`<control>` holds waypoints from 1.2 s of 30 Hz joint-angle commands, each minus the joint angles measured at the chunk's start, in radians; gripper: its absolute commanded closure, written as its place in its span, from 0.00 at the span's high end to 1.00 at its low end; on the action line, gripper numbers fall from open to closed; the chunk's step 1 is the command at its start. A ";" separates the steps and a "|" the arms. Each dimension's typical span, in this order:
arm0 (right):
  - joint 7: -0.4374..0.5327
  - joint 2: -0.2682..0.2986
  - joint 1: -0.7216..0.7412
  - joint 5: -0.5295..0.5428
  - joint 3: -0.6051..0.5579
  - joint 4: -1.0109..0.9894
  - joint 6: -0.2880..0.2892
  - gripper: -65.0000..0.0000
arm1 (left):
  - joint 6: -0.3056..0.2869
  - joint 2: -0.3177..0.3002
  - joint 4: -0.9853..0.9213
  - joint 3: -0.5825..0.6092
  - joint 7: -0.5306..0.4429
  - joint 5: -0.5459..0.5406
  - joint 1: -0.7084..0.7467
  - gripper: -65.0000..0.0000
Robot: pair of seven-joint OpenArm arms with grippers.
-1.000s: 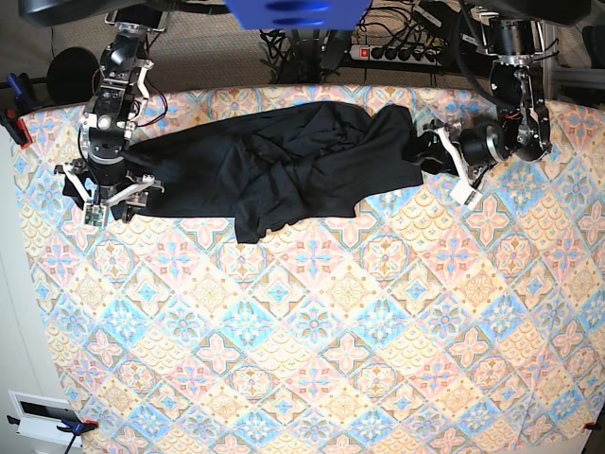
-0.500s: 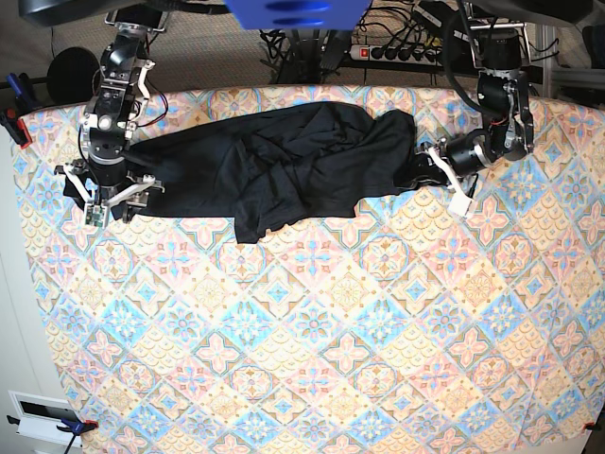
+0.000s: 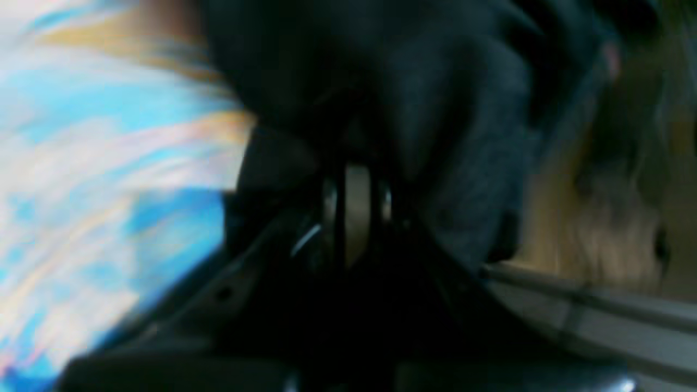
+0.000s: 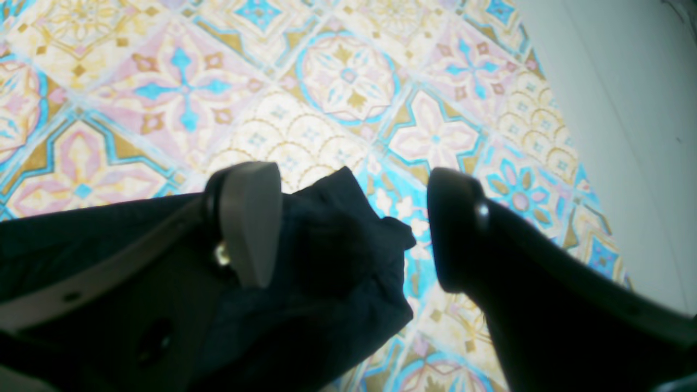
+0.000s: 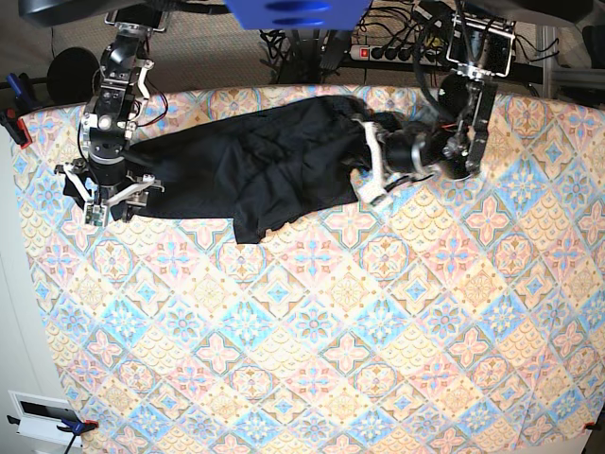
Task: Layout the t-shirt on the table in an organized manner, then fold the t-shirt properly
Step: 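Push the folded fabric further toward the right gripper with the left gripper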
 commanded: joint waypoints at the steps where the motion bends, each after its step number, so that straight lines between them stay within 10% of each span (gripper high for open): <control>1: 0.026 0.010 0.009 -0.002 0.006 0.019 -0.003 0.62 | -0.003 -0.007 0.047 0.015 -0.032 -0.027 -0.049 0.00; 36: 0.026 0.009 0.004 -0.001 0.003 0.015 -0.003 0.62 | 0.006 0.268 0.093 0.341 -0.017 -0.025 -0.338 0.00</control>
